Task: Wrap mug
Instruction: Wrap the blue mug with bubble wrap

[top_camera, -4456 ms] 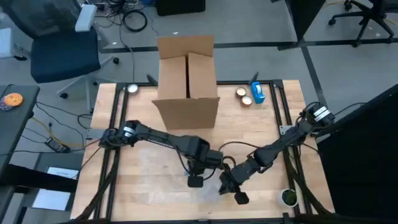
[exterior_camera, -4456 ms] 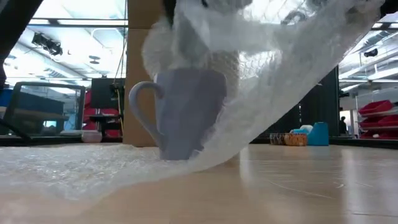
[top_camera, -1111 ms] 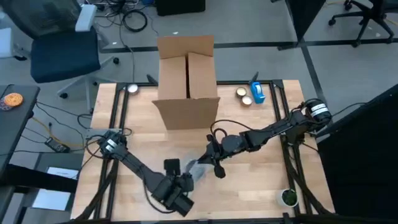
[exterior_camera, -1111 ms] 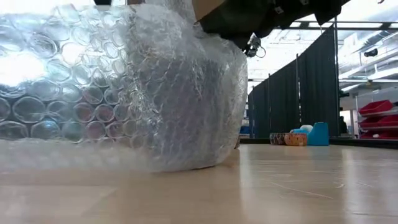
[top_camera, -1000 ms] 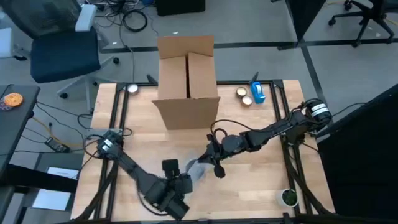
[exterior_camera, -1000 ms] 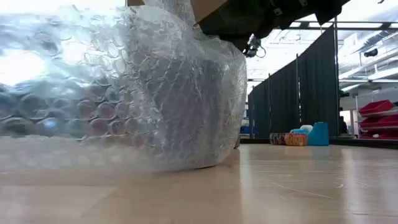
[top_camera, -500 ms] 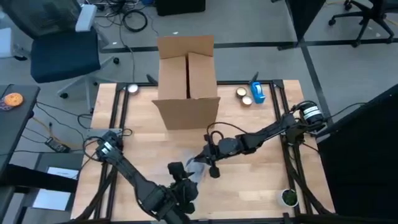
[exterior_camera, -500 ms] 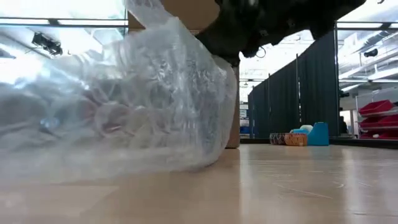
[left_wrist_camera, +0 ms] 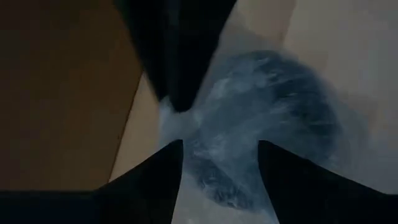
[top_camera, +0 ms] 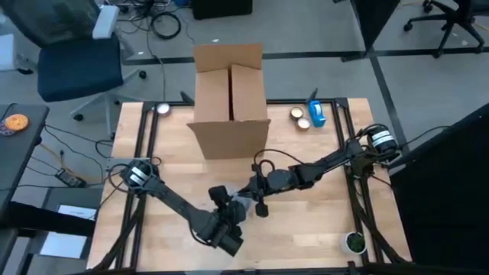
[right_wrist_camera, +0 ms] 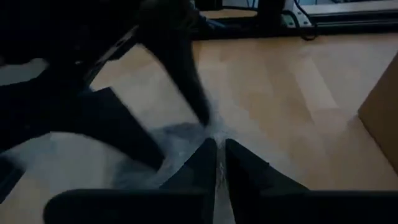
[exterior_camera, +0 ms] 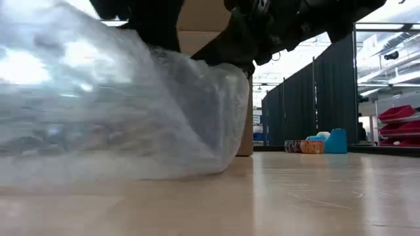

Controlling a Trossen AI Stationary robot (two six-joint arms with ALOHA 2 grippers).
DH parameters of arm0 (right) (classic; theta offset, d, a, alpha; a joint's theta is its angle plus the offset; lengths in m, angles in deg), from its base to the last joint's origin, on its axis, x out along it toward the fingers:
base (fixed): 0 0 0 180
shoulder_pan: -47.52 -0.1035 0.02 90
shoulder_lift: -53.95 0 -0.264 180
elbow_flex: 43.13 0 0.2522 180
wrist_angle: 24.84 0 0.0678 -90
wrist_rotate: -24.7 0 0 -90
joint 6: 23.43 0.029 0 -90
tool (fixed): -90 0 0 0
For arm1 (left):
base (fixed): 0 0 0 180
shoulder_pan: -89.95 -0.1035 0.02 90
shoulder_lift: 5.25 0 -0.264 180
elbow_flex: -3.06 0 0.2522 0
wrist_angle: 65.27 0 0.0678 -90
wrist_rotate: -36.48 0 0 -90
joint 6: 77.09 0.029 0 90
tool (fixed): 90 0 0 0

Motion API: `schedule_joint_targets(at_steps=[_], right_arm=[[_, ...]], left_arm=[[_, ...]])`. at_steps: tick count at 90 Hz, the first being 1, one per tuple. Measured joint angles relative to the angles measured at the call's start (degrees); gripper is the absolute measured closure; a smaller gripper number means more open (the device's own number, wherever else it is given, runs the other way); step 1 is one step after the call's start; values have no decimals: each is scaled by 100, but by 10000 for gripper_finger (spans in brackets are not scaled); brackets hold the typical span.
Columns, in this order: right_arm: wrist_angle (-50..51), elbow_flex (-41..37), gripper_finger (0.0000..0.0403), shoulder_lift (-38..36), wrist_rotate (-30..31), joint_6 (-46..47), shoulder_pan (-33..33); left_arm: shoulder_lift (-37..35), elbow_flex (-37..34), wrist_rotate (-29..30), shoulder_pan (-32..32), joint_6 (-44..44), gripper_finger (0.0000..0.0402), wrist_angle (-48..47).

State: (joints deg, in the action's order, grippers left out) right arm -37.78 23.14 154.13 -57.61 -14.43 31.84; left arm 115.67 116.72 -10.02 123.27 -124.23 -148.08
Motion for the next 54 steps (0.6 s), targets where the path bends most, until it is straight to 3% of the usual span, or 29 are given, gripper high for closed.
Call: schedule_joint_targets(at_steps=[29,42,54], right_arm=[[660,45,365,-411,-478,162,47],[1423,383,347,-683,-493,-219,98],[1524,769,341,-756,-595,-674,19]], left_arm=[[11,96,-181,-74,490,208,207],[20,94,-257,-85,548,208,179],[-8,94,-382,-108,651,208,170]])
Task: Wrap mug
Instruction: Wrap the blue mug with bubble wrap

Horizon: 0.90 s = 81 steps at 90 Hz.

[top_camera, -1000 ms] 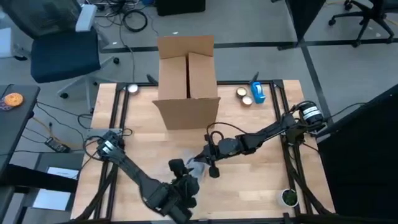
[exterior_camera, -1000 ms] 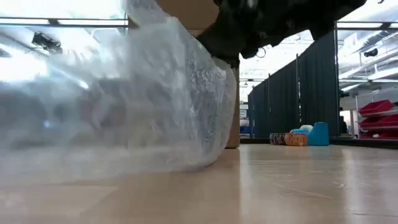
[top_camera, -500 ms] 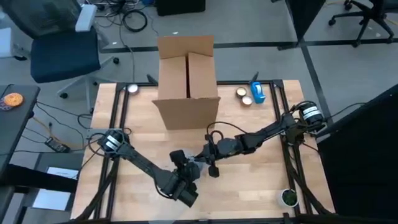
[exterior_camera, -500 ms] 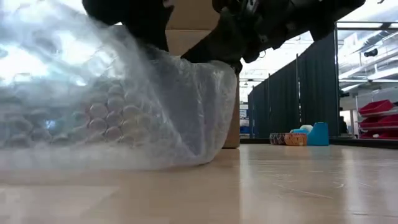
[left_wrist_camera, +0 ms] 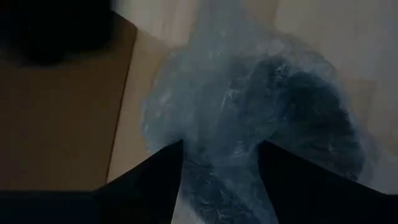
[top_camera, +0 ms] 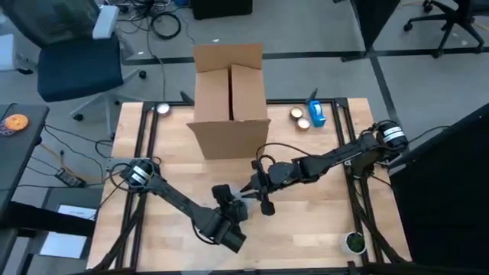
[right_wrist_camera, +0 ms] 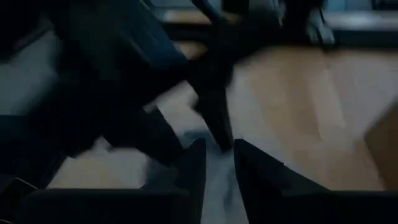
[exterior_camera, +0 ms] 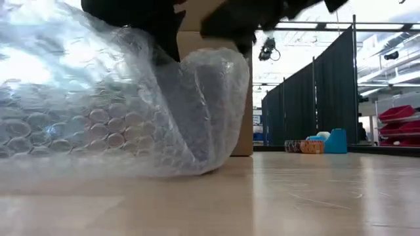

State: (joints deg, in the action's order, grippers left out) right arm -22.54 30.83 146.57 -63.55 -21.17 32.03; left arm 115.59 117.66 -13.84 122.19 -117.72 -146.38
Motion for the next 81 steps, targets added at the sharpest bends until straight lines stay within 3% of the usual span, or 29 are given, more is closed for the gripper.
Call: schedule_joint_targets(at_steps=[30,49,62,81], right_arm=[[33,-129,370,24,285,436,69],[-467,-148,400,675,-118,824,19],[-623,-110,401,1171,-312,1173,11],[-347,-94,403,1293,-378,1255,16]], left_arm=[[-386,-17,164,-51,8,209,-225],[-453,-13,354,-57,-167,209,-292],[-466,-11,133,-27,-267,209,-360],[-730,354,-21,370,-1012,209,-1274]])
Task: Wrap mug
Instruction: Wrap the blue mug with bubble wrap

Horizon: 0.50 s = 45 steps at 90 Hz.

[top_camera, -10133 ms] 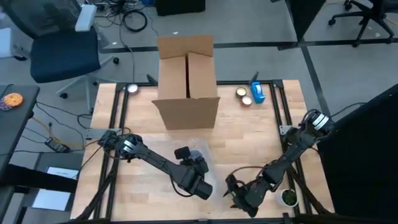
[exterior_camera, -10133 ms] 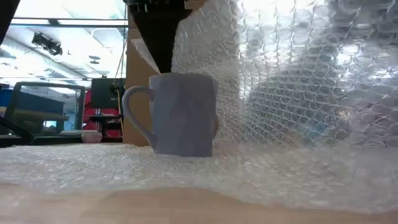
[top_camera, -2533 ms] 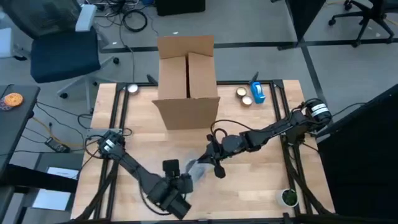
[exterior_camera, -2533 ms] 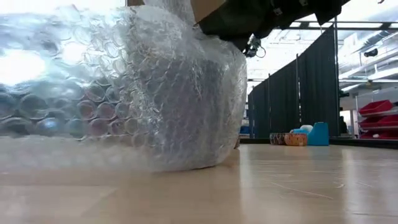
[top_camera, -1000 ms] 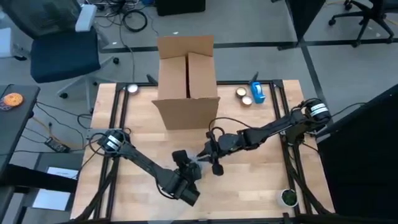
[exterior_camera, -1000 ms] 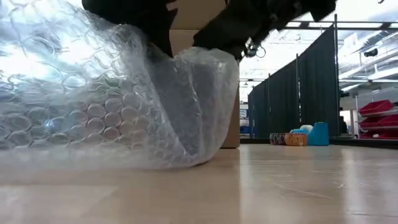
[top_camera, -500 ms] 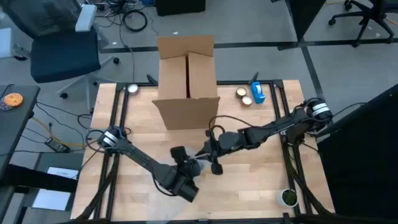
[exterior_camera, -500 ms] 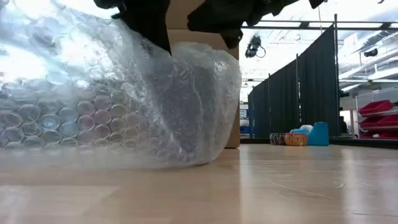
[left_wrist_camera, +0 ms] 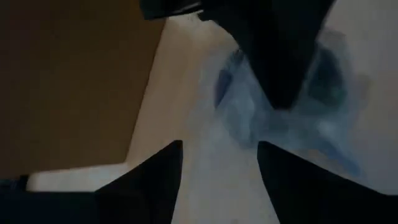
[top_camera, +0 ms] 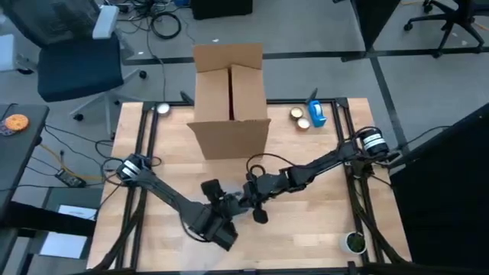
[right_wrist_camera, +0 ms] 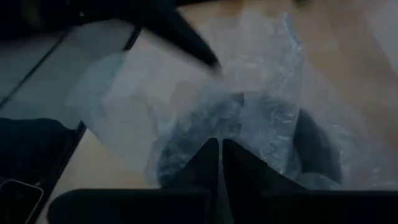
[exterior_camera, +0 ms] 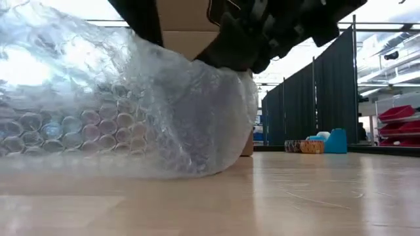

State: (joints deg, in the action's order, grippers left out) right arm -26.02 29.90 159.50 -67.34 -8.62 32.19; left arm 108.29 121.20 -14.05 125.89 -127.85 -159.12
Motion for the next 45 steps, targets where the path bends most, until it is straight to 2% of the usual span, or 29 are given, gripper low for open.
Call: schedule_joint_targets(at_steps=[10,24,33,45], right_arm=[[267,-5,403,-119,24,2,4],[791,131,403,-189,37,1,20],[1281,372,403,-187,78,-26,17],[1755,685,403,-176,98,29,16]], left_arm=[[-232,39,208,400,-635,209,-274],[-312,-388,282,761,-1415,209,128],[-261,-1005,263,707,-1315,209,1286],[-252,-2103,44,357,-452,209,3299]])
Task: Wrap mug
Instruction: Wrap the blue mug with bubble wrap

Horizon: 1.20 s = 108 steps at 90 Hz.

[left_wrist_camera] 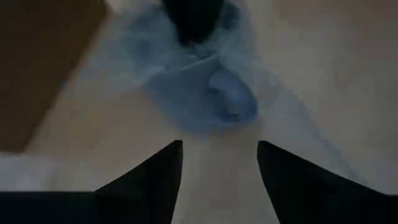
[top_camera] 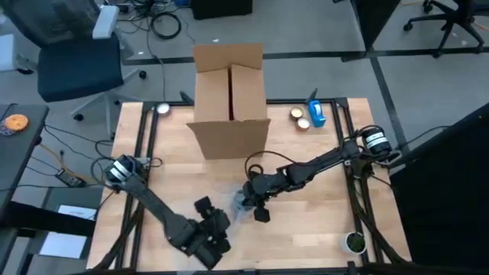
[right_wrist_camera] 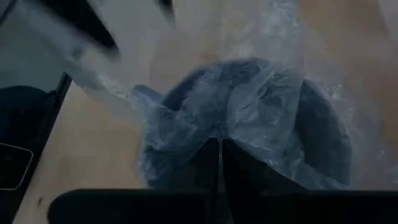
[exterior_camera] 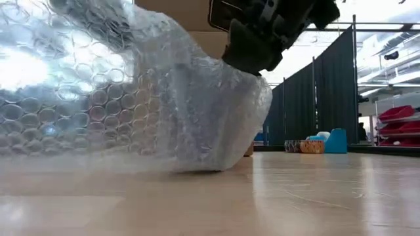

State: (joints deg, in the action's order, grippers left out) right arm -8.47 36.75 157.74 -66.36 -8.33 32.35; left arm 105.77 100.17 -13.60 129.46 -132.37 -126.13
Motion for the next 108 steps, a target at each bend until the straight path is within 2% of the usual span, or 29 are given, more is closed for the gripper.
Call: schedule_joint_targets(at_steps=[13,25,34,59,83,108], right_arm=[[595,315,403,13,22,140,-5],[914,313,403,13,-3,364,73],[1172,286,403,13,-33,486,183],[1855,300,403,7,-181,827,391],[2667,303,402,-9,-939,1269,376],[3001,257,402,-391,-796,1413,364]], left_arm=[[4,-877,-58,-469,787,209,1585],[4,-1502,-60,-775,1966,209,3573],[4,-1822,-236,-937,2411,209,4737],[-5,-1767,-135,-984,2894,209,4549],[-9,-1462,929,-983,3730,209,4597],[-9,-1466,960,-1140,4628,209,5291]])
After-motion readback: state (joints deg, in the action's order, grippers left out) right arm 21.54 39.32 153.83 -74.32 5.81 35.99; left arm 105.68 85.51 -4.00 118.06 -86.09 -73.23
